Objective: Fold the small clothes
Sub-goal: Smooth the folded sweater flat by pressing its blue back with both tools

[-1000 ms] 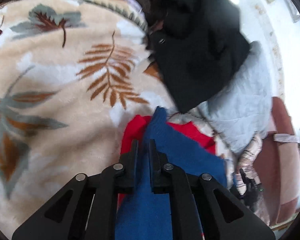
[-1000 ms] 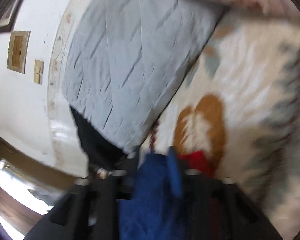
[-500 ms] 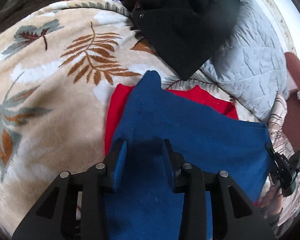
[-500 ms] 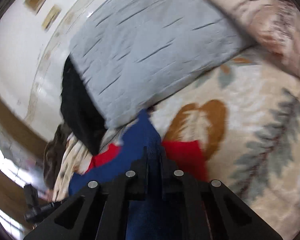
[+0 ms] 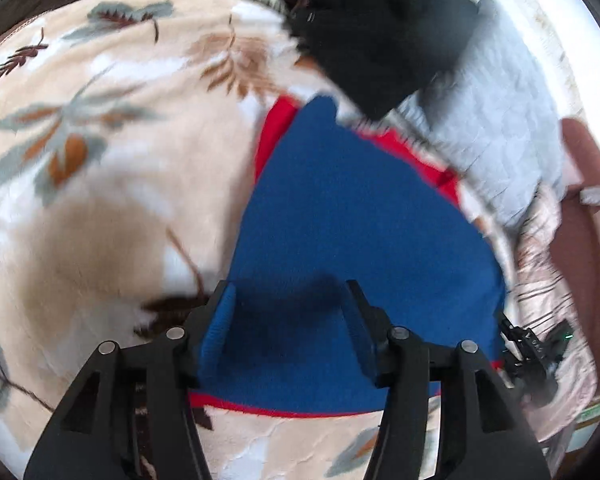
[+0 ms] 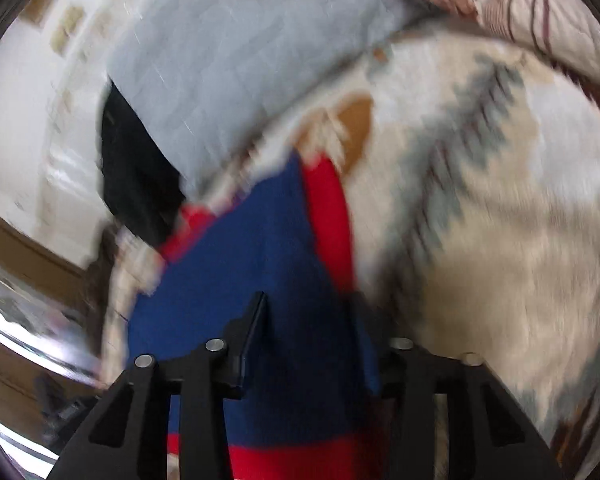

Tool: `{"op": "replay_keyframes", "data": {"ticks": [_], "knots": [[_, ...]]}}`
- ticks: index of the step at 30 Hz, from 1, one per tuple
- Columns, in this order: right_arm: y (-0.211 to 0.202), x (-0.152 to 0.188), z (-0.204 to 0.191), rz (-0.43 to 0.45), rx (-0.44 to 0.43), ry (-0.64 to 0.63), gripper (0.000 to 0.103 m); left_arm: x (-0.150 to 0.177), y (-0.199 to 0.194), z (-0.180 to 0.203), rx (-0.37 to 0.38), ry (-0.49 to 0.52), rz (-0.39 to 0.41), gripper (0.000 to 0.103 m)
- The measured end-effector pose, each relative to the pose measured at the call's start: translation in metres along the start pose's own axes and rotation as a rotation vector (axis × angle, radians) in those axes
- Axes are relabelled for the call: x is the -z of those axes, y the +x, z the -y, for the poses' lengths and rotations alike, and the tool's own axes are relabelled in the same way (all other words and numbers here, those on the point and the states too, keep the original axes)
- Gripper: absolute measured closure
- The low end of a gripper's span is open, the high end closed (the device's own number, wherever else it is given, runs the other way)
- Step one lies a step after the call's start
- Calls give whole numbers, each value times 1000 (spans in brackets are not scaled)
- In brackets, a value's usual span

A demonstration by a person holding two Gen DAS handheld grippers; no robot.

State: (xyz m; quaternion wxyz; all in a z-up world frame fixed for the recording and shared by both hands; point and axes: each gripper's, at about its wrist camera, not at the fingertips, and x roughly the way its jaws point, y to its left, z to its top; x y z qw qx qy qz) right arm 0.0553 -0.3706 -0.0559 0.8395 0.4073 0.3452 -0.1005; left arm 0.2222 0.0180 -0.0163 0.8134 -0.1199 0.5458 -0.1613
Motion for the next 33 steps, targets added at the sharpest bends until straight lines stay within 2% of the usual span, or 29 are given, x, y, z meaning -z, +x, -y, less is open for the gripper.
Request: {"op": "replay_keyframes", "data": {"ticks": [1,2,3,4,5,6,8,10,13,15,16,17,19,20,23,24,26,27,29,31,33], "knots": [[-15,1,0,57,-16,1,90,1,1,7,-52,44,3,49],[-24,3,0,85,-28,10,95,1,-1,12,-90,77,8,49],[-27,4,3,95,-31,21,95,1,-5,15,-128,103,29,49],[-22,5,5,60,-4,27,95,1,-6,15,-162,110,54,46],[-14,5,8,13,37,24,92,2,-3,13,-193,110,56,35],[-12,6,11,-3,50,25,89,2,5,10,-211,108,36,32],[-26,4,8,27,57,47,78,2,9,3,-191,94,15,32],[-40,7,4,60,47,51,75,1,-3,0,-150,63,5,33],[-41,23,7,20,76,41,54,4,-20,3,-85,62,40,33],[-35,32,4,-18,91,12,60,8,-20,14,-102,115,45,33],[-39,34,-3,-5,69,-39,87,10,-13,20,-129,150,28,33],[-43,34,-7,4,55,-59,90,13,-5,23,-158,172,9,33],[-55,34,-11,60,32,-68,91,18,12,23,-225,207,-37,31],[-56,34,-9,65,45,-65,91,19,14,23,-231,212,-31,29],[-33,39,5,-27,124,-64,90,19,11,26,-241,219,-27,29],[-35,38,4,-17,128,-64,91,18,9,24,-236,208,-35,29],[-45,33,-6,20,173,-52,77,18,-1,22,-198,178,-36,29],[-50,32,-13,64,190,-51,77,17,-9,24,-166,169,-12,29],[-58,28,-30,132,119,-76,73,15,-25,29,-144,177,64,29],[-52,28,-45,142,77,-113,72,14,-33,36,-163,208,129,29],[-36,30,-56,133,55,-158,72,14,-27,41,-211,242,153,29]]}}
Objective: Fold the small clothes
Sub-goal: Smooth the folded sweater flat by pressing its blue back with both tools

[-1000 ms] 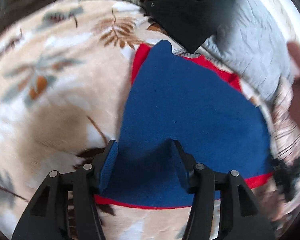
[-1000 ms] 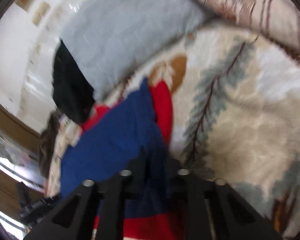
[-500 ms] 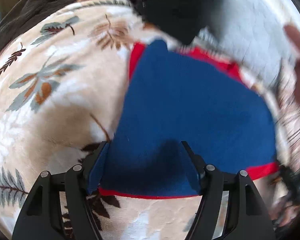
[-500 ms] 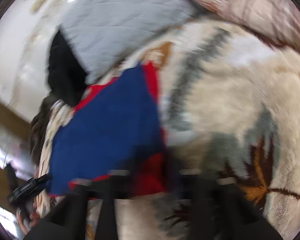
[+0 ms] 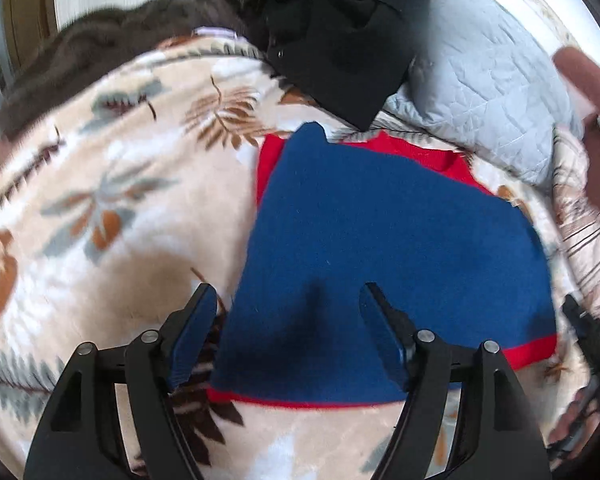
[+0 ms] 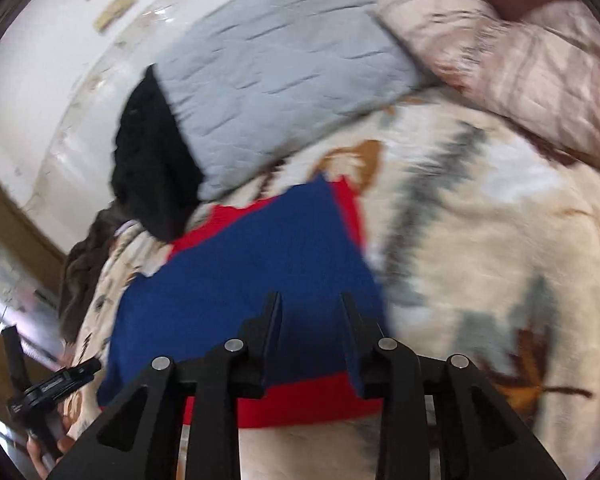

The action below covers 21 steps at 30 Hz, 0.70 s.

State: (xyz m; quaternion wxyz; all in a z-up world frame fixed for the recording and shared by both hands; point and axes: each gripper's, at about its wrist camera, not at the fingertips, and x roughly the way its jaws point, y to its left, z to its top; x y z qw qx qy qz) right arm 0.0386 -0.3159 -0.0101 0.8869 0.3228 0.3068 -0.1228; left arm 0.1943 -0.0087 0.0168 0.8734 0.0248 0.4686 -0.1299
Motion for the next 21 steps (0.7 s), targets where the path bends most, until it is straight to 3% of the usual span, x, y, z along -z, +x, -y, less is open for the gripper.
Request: {"op": "replay_keyframes", "data": {"ticks": [1,3,4,6,7,9,12,15,17,21], "knots": [[6,4,-2,-14,8,-14,72,1,7,3,-39,26,-7,29],[39,12,0,-132,61,-37,74,4,31,6,-138,71,-69,28],[39,16,0,-126,69,-50,76,7,43,5,-145,78,-105,26],[32,9,-7,-98,71,-62,73,3,39,-5,-101,24,-110,27],[28,-1,-12,-68,61,-62,71,-3,31,-9,-45,-6,-102,27],[28,-18,-18,-7,61,-82,71,-12,19,-11,27,-41,-37,27],[41,-36,-20,10,84,-93,71,-24,23,-7,-8,-30,24,27],[61,-46,-7,6,133,-61,71,-24,51,-4,-84,-4,-35,27],[81,-44,7,-53,217,-62,74,-19,63,-5,-93,-8,-64,21],[77,-42,14,-57,199,-49,76,-20,65,-7,-106,-13,-52,16]]}}
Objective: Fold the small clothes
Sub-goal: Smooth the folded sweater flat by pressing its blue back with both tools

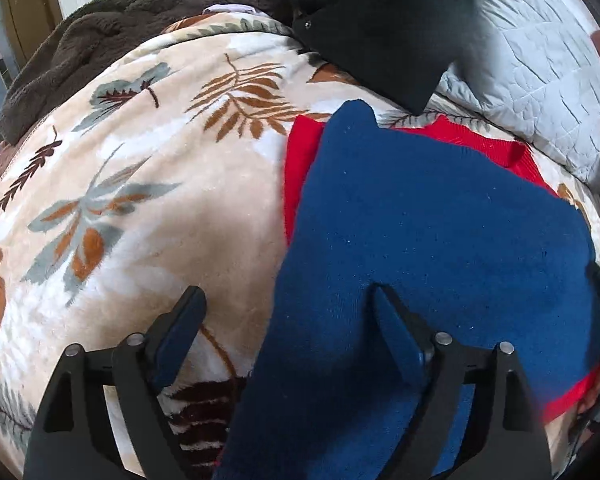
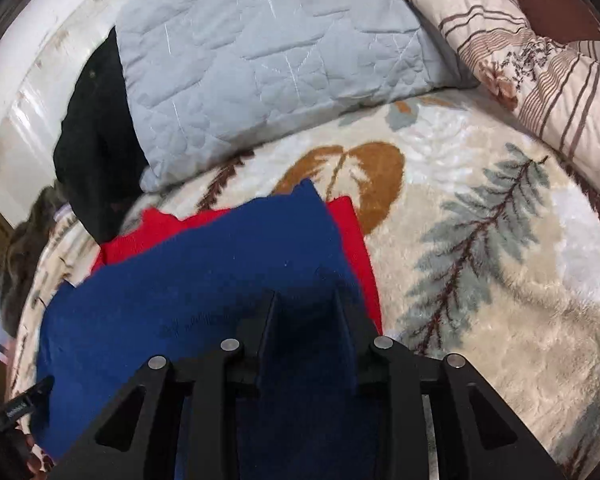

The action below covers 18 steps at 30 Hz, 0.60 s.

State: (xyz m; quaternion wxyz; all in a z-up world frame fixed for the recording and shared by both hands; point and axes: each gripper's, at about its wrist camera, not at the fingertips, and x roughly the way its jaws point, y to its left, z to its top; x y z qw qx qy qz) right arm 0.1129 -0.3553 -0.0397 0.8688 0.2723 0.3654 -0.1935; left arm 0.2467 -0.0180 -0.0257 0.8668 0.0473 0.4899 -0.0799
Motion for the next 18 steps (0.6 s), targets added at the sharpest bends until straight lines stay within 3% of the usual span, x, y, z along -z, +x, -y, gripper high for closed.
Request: {"op": "replay_keyframes", "data": {"ticks": [4,7,14,18], "knots": [[-23,8,-1,51,-46,17,69,-1,3,0,-1,0,0,16],[-8,18,5,-27,-28,-9,72,0,2,1,-6,5,5,16],[-53,30,3,38,-88,13,67,1,-5,0,-6,4,-7,16],[-46,47,7,-41,-14,-50,67,1,-17,-1,-16,14,5,17]]}}
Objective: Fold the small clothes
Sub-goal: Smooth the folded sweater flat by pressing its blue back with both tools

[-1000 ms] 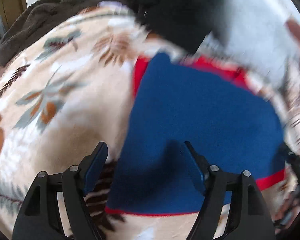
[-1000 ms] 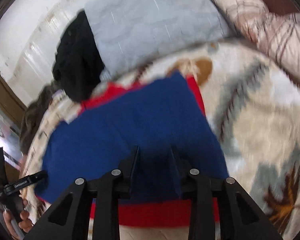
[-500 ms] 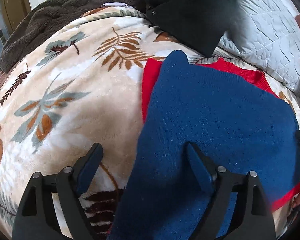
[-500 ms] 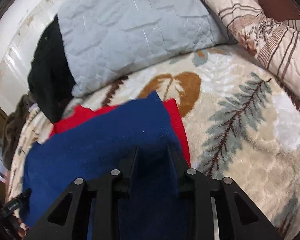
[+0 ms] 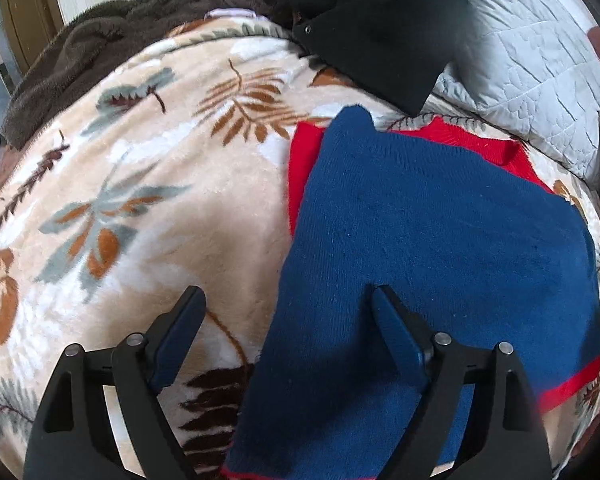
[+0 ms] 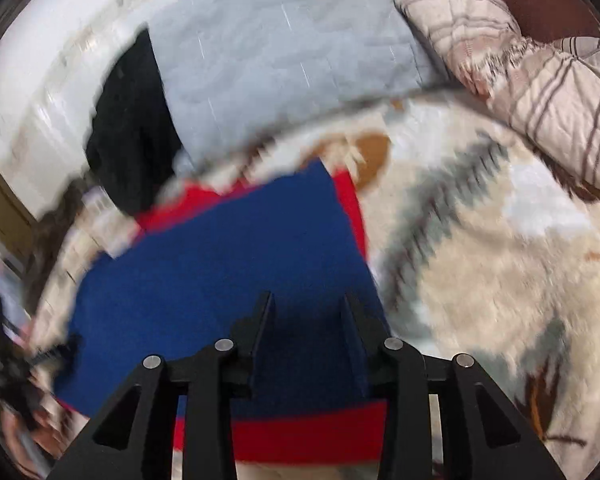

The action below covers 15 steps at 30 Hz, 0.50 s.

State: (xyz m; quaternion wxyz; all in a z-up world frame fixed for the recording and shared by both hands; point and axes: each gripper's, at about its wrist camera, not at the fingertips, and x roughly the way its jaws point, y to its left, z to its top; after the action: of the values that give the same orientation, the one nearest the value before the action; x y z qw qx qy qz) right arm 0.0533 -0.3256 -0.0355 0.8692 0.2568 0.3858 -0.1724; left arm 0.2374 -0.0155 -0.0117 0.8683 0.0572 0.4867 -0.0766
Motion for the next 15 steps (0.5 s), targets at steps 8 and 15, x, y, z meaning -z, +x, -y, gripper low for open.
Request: {"op": "replay_keyframes", "data": {"ticks": [8,15], "knots": [[-13,-39,31,65,-82,208,59,-14,-1,-62,74,-220,4,17],[38,-71,29,37,-110,272,59,-15,18,-58,256,-267,-59,17]]}}
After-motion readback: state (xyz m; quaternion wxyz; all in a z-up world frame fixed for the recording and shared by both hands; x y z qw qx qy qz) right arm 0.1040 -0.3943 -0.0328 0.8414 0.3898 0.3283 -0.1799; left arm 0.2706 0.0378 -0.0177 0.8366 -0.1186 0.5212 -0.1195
